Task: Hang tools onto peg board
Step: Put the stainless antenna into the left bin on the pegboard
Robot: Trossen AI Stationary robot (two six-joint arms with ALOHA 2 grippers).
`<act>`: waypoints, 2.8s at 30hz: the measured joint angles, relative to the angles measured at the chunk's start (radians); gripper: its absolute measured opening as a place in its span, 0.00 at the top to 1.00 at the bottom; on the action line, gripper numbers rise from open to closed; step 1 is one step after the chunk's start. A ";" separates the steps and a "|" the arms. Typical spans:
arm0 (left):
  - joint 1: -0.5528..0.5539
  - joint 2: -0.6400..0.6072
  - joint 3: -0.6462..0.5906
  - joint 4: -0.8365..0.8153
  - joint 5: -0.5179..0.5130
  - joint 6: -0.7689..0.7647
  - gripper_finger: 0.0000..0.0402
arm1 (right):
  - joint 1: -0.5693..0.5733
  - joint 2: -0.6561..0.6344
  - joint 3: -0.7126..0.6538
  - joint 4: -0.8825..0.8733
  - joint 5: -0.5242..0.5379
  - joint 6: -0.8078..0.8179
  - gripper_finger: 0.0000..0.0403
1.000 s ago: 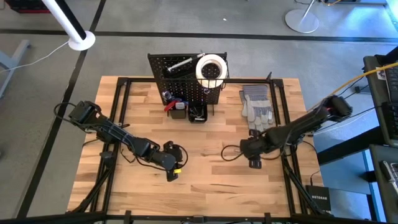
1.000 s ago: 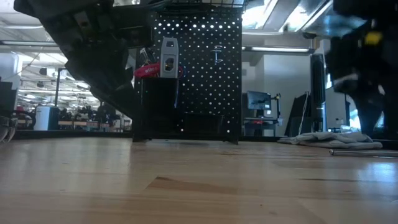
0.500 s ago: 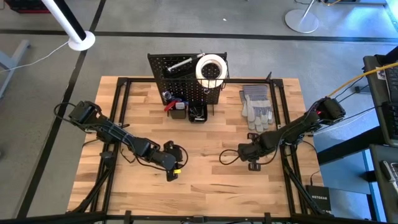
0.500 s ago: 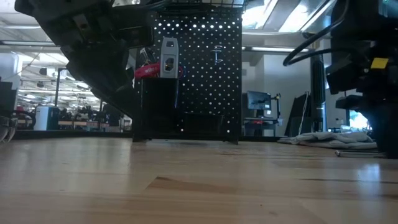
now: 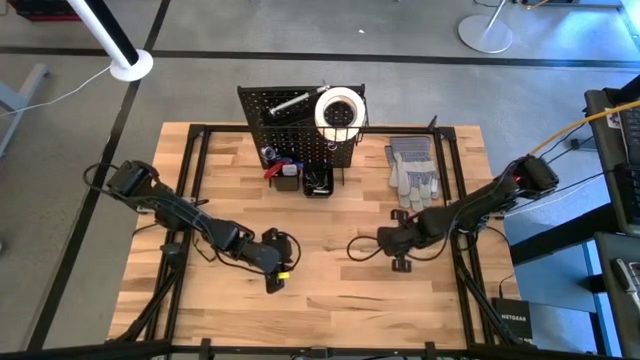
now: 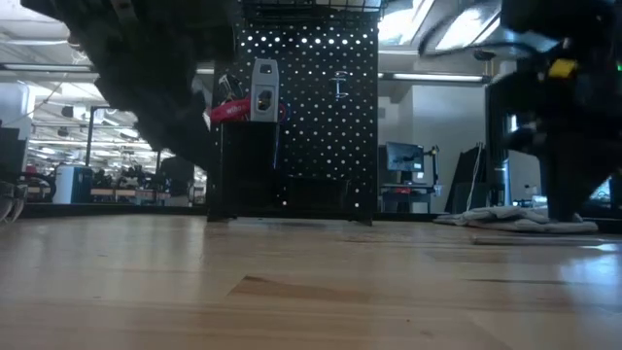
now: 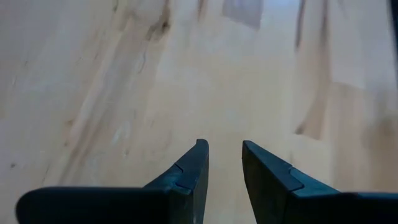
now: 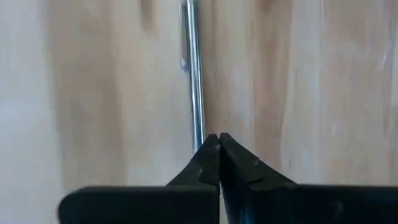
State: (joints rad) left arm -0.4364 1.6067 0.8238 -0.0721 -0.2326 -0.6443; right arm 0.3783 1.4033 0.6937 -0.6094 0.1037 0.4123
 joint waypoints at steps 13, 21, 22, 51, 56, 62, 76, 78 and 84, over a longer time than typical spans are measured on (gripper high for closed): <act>-0.002 -0.102 0.001 0.002 0.001 0.046 0.79 | 0.000 -0.108 0.014 0.106 0.027 -0.023 1.00; 0.000 -0.099 0.001 -0.001 0.001 0.042 0.79 | 0.000 -0.107 0.014 0.030 -0.077 0.096 0.92; 0.002 -0.099 0.001 0.000 0.001 0.042 0.79 | 0.000 -0.107 0.015 0.018 -0.101 0.106 0.89; 0.007 -0.098 0.001 0.001 -0.042 0.076 0.79 | 0.003 0.041 -0.114 0.120 -0.099 0.081 0.97; 0.007 -0.098 0.001 0.003 -0.042 0.076 0.79 | 0.003 -0.003 -0.120 0.157 -0.095 0.079 0.99; -0.001 -0.098 0.001 0.007 -0.042 0.050 0.79 | 0.000 -0.112 -0.120 0.192 -0.068 0.074 0.99; -0.009 -0.157 0.001 0.065 -0.037 0.082 0.79 | -0.018 -0.174 -0.119 0.611 0.038 -0.093 1.00; -0.009 -0.201 0.001 0.057 -0.013 0.094 0.79 | -0.035 -0.158 -0.119 0.694 0.033 -0.137 1.00; -0.043 -0.376 -0.026 0.013 -0.075 0.124 0.79 | -0.104 -0.055 -0.118 0.943 -0.072 -0.228 1.00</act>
State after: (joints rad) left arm -0.4792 1.2309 0.7981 -0.0589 -0.3071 -0.5198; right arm 0.2744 1.3483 0.5758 0.3337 0.0315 0.1842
